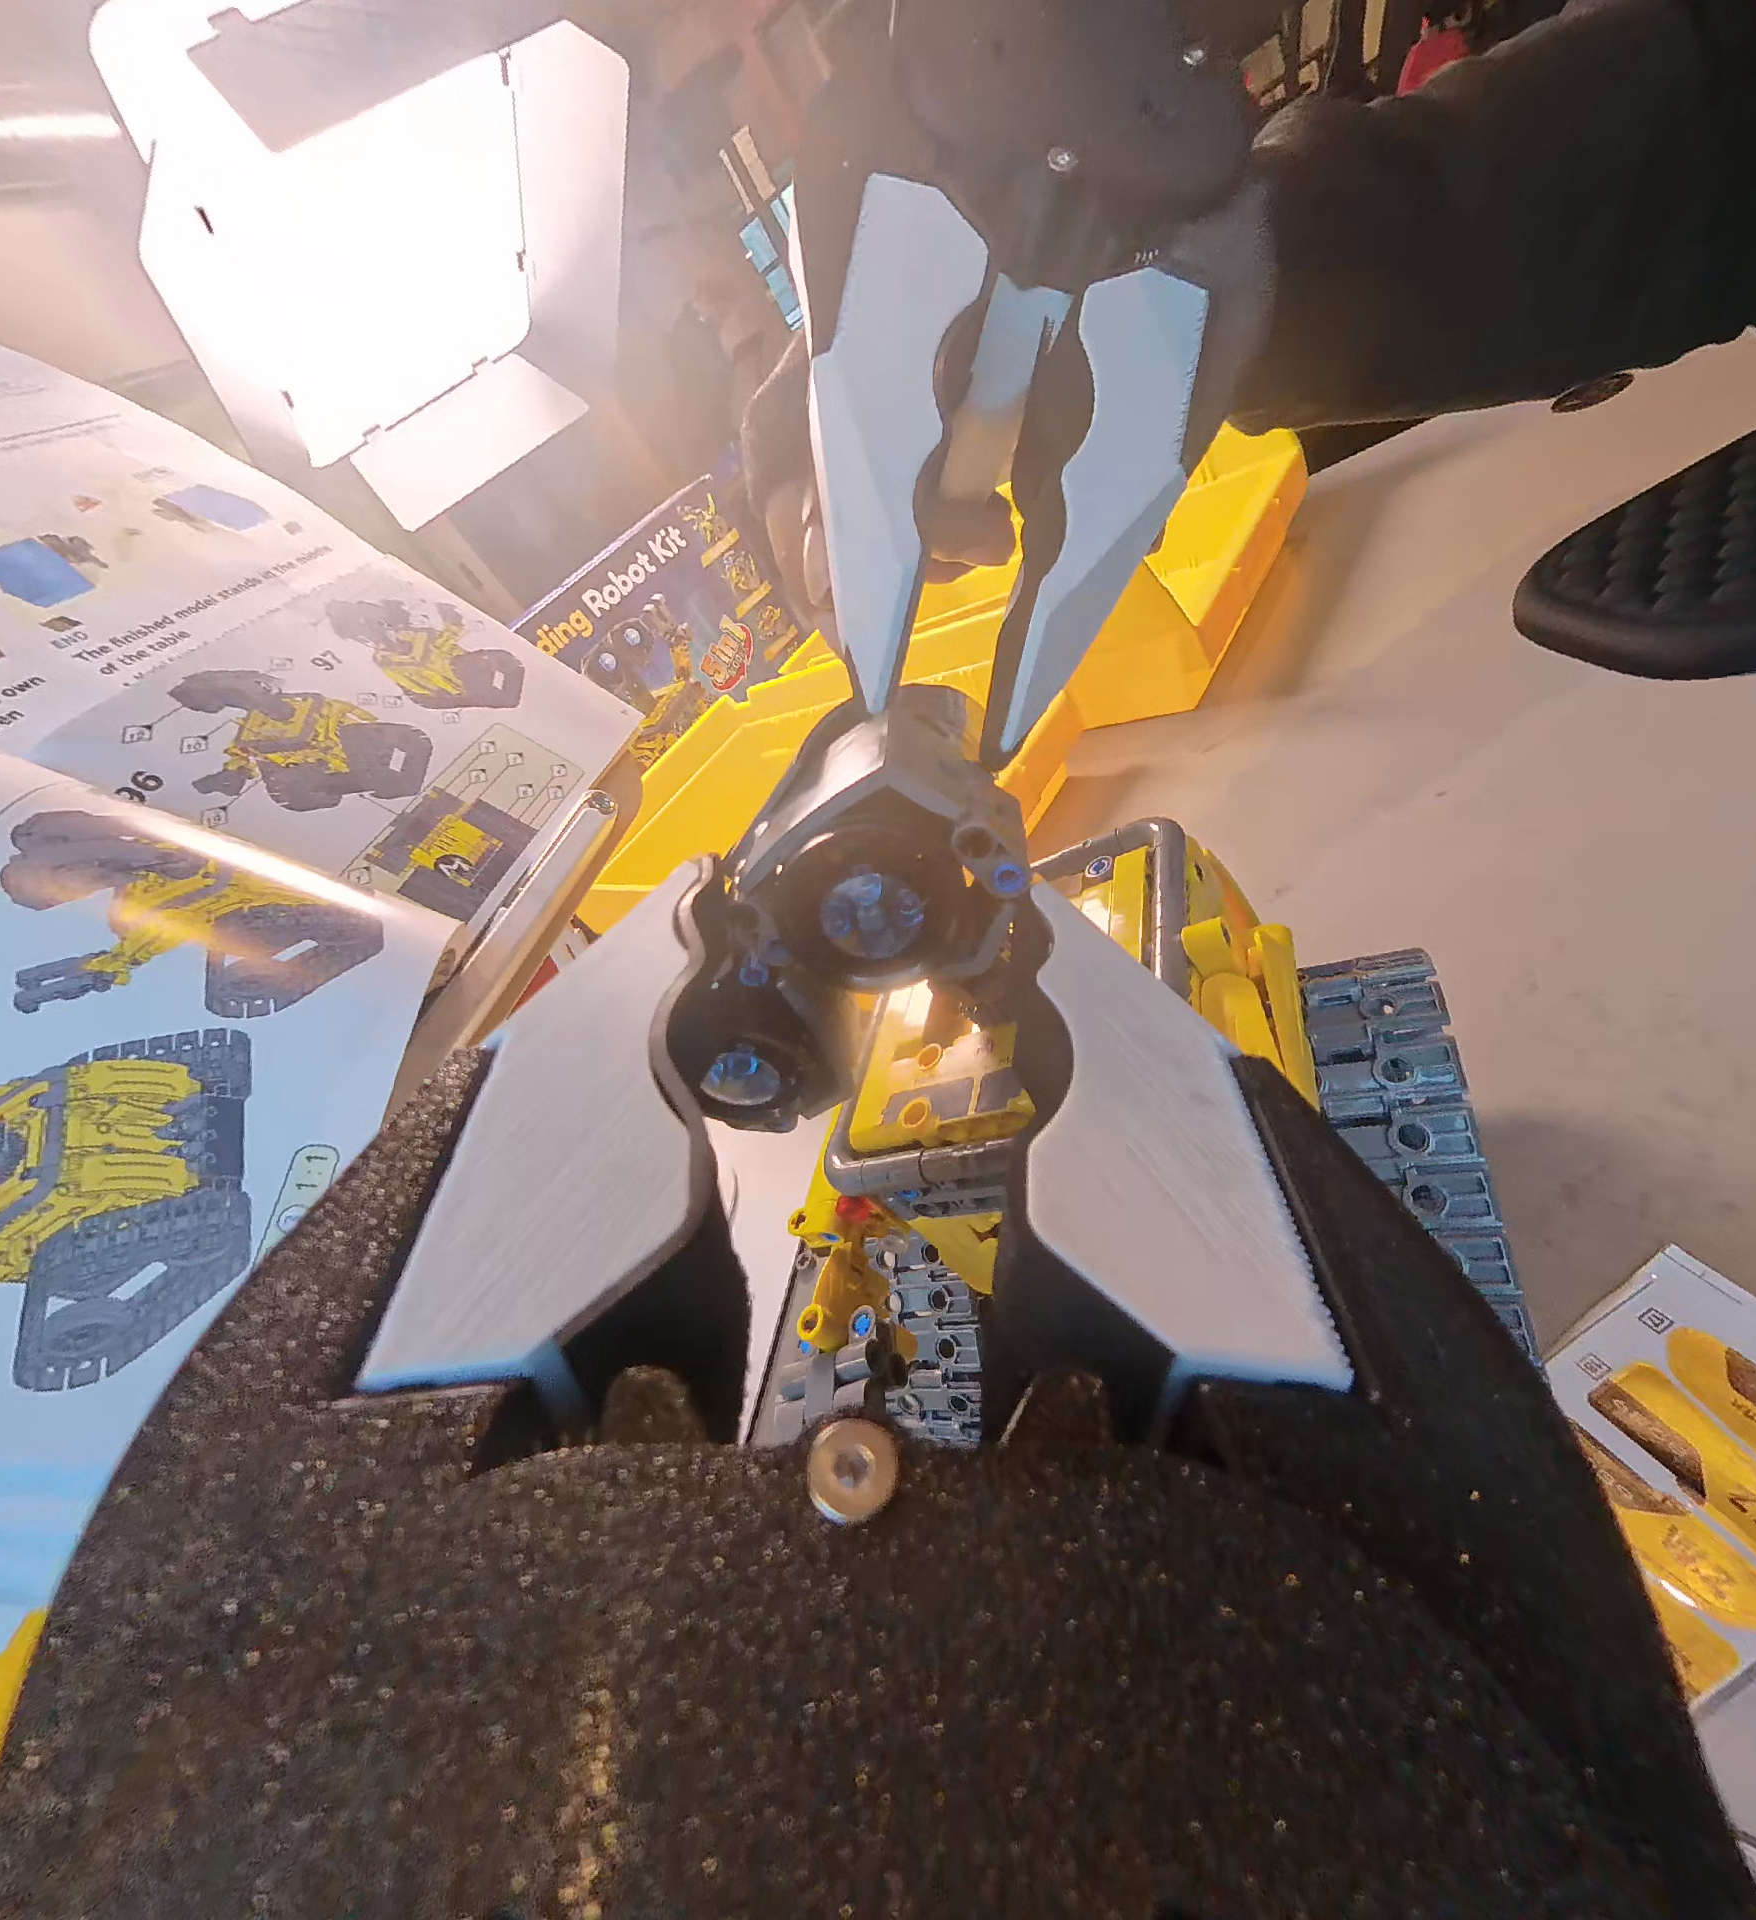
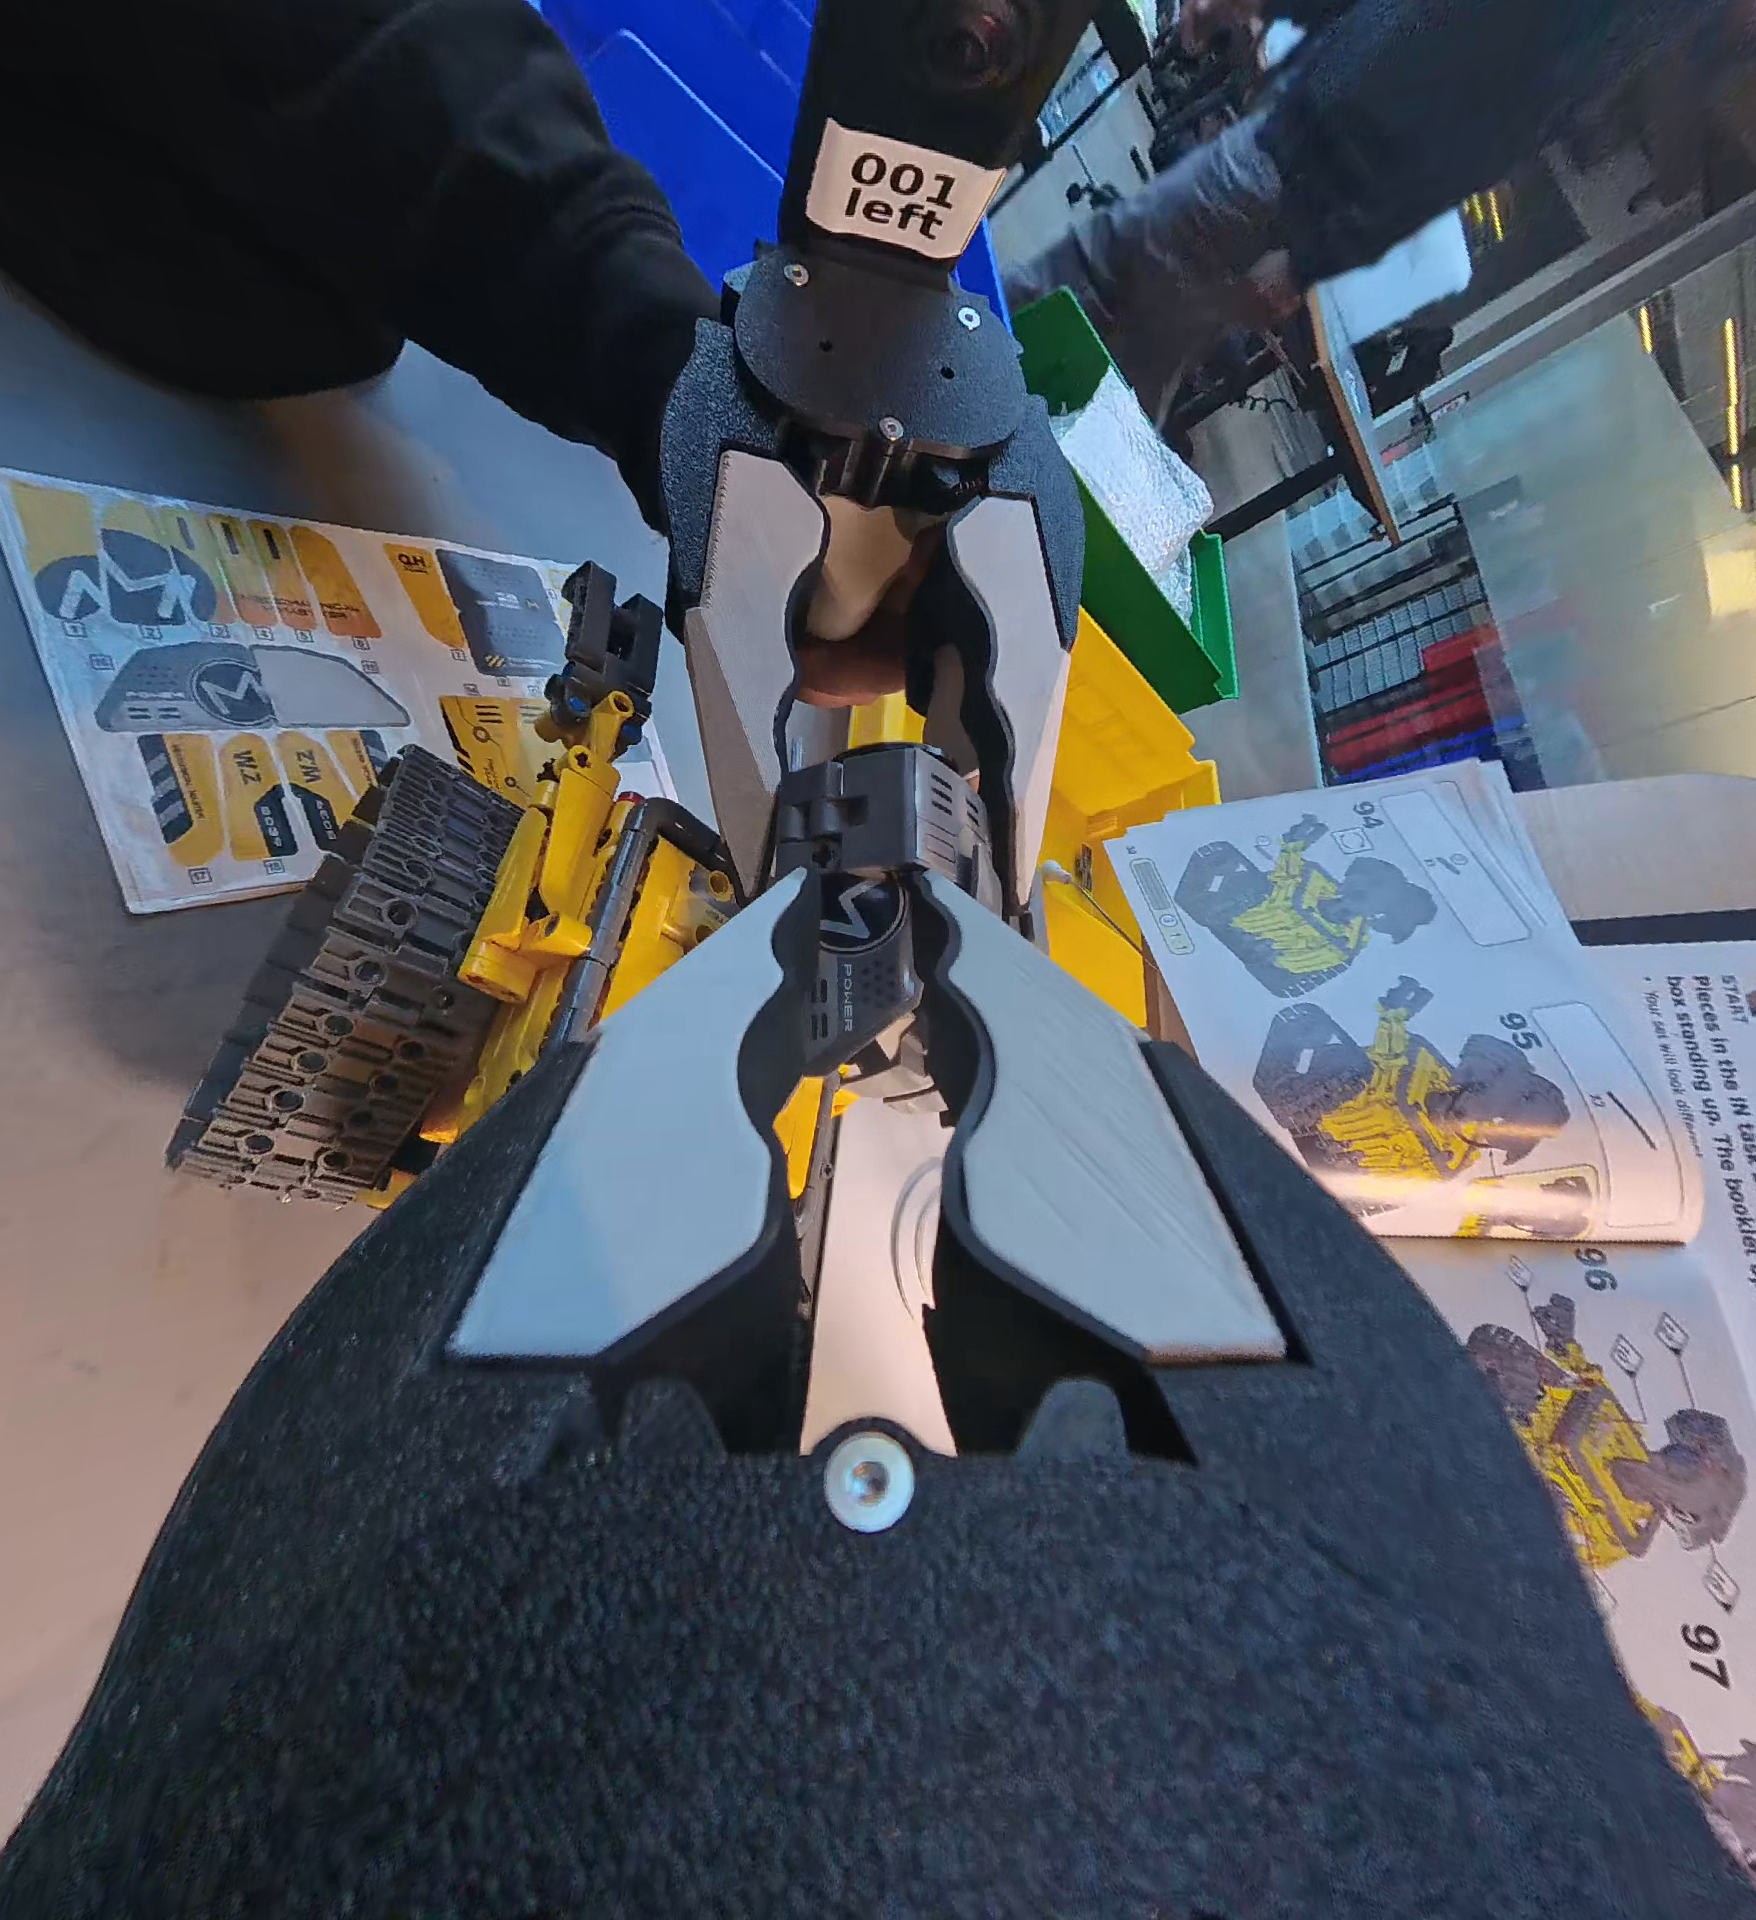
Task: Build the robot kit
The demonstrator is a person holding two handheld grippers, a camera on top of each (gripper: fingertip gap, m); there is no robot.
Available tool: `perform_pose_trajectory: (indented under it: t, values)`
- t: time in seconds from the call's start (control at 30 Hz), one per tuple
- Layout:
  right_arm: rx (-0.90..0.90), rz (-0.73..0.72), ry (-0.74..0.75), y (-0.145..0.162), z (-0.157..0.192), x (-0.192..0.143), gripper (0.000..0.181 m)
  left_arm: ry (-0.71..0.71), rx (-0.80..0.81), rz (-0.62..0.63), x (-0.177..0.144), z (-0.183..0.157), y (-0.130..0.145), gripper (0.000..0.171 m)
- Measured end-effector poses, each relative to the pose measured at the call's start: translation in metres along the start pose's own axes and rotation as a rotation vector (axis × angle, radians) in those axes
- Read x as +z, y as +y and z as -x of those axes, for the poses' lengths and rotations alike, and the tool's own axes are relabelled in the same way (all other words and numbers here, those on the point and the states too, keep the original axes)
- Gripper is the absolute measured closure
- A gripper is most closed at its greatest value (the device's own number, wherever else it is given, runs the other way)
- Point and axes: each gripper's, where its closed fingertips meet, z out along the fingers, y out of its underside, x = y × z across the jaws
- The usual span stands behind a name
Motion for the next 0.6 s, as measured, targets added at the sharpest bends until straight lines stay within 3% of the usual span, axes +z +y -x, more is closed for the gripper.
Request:
perform_pose_trajectory:
  t: [0.37,0.53,0.6]
  values:
    - [-0.112,0.078,0.115,-0.0005,0.0009,0.0033,0.168,0.004,-0.034,0.004,-0.0018,0.0015,0.0012,0.118]
    - [-0.354,0.151,0.195,0.0003,0.0044,0.0053,0.176,0.009,-0.068,0.003,-0.0015,0.0045,0.002,0.116]
    - [-0.415,0.206,0.161,0.0047,0.0078,0.0078,0.162,0.008,-0.079,0.004,-0.0024,0.0077,0.0026,0.118]
